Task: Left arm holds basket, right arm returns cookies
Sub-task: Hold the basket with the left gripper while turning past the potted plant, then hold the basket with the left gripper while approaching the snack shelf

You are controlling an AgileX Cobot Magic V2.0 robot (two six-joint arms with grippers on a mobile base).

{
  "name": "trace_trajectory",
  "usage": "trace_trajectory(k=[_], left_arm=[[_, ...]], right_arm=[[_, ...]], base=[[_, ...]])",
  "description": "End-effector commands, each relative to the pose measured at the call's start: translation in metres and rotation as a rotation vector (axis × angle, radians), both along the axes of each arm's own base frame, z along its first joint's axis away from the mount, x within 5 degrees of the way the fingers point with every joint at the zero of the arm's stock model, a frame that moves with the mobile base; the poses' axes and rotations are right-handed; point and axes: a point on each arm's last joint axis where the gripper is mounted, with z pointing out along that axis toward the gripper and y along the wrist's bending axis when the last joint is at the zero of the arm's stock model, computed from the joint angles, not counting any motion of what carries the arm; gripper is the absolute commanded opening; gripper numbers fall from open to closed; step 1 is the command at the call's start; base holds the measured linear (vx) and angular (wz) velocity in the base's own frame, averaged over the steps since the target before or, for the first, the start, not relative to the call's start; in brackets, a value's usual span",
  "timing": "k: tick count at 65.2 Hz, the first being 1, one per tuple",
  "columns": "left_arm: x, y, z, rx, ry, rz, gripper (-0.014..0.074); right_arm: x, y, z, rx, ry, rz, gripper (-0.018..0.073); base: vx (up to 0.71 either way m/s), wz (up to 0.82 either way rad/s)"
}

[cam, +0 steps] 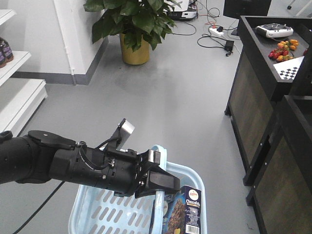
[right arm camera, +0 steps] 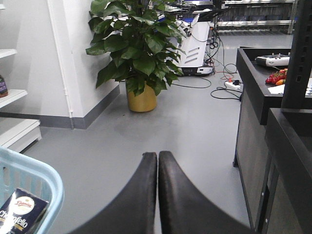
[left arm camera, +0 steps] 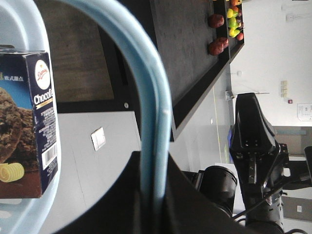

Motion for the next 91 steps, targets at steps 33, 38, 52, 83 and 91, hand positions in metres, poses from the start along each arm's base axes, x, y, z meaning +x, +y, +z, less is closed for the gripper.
trace_trajectory(k=[33,38,52,83,91], left_arm=[[-0.0018,-0.0028,0.0307,-0.126,-0.037,-0.007,-0.0006],[-0.0018,-0.0028,0.0307,-0.126,-0.037,-0.007,-0.0006],[-0.0018,-0.0028,0.0307,-0.126,-0.037,-0.007,-0.0006],[-0.0018,-0.0028,0.0307,-0.126,-0.037,-0.007,-0.0006],[-0.0018,-0.0028,0.0307,-0.126,-0.037,-0.007,-0.0006]], right_arm=[[-0.0005,0.0002,0.0078,-0.003,-0.089,0.003,-0.0008],[-0.0005,0.0002,0.0078,-0.003,-0.089,0.003,-0.0008],[-0.0005,0.0002,0.0078,-0.003,-0.089,0.003,-0.0008],[-0.0005,0.0002,0.0078,-0.003,-0.089,0.003,-0.0008],[-0.0005,0.0002,0.0078,-0.003,-0.089,0.003,-0.0008]], base=[[0.36,-0.06],[0.35,-0.02],[0.33,0.02],[0.30,0.14],[0.27,0.42]])
